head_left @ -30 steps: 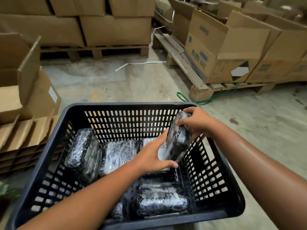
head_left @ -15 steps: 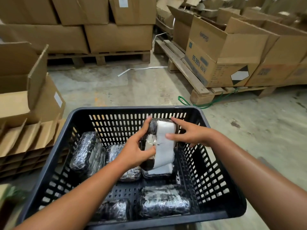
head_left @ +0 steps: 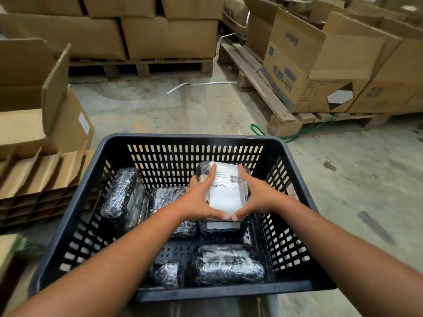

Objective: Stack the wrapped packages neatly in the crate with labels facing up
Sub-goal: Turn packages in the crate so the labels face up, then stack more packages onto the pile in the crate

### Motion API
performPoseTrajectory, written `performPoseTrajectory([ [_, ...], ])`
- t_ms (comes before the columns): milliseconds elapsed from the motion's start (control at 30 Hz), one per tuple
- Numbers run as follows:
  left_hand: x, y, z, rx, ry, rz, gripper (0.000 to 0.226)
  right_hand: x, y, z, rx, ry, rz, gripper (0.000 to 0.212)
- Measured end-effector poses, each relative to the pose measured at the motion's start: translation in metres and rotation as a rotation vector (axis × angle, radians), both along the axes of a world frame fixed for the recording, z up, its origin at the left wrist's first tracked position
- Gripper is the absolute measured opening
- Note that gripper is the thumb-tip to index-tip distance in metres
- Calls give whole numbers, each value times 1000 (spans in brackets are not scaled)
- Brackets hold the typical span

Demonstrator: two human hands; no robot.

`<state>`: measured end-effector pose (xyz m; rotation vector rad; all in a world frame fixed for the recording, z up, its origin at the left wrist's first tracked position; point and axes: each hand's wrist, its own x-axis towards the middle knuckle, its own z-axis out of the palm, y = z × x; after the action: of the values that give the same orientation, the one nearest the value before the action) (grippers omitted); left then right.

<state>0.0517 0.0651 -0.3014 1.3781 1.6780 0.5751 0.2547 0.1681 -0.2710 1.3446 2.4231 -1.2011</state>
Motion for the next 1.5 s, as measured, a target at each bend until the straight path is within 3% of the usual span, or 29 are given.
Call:
performPoseTrajectory([
  [67, -1, 4, -7, -32, 66, -22, 152, -5, 2, -3, 5, -31, -6, 163],
  [200, -3, 3, -25, -61, 188, -30, 157, -16, -2, -20, 56, -125, 1, 163],
  [367, -9, 6, -38, -89, 358, -121, 141, -17, 4, -36, 10, -183, -18, 155],
  [767, -14, 8, -41, -103, 240, -122, 144, -13, -3, -33, -47, -165, -59, 148],
  [933, -14, 1, -31, -123, 291, -229, 128, -5, -4, -23, -18, -206, 89, 126],
  [1133, -21, -18, -4, -151, 374, -410, 113, 6, -11, 12, 48, -321, 240, 127],
  [1200, -18, -28, 4, -166, 391, -460, 112, 11, -21, 15, 65, -345, 217, 108],
  [1300, -10, -39, 13, -226, 330, -525, 104, 18, -35, 13, -49, -372, 286, 77],
  [1400, -6, -41, 18, -307, 357, -655, 100, 17, -50, 10, -238, -426, 417, 77],
  [1500, 2, -43, 19, -443, 360, -773, 89, 13, -59, 6, -288, -439, 469, 80],
])
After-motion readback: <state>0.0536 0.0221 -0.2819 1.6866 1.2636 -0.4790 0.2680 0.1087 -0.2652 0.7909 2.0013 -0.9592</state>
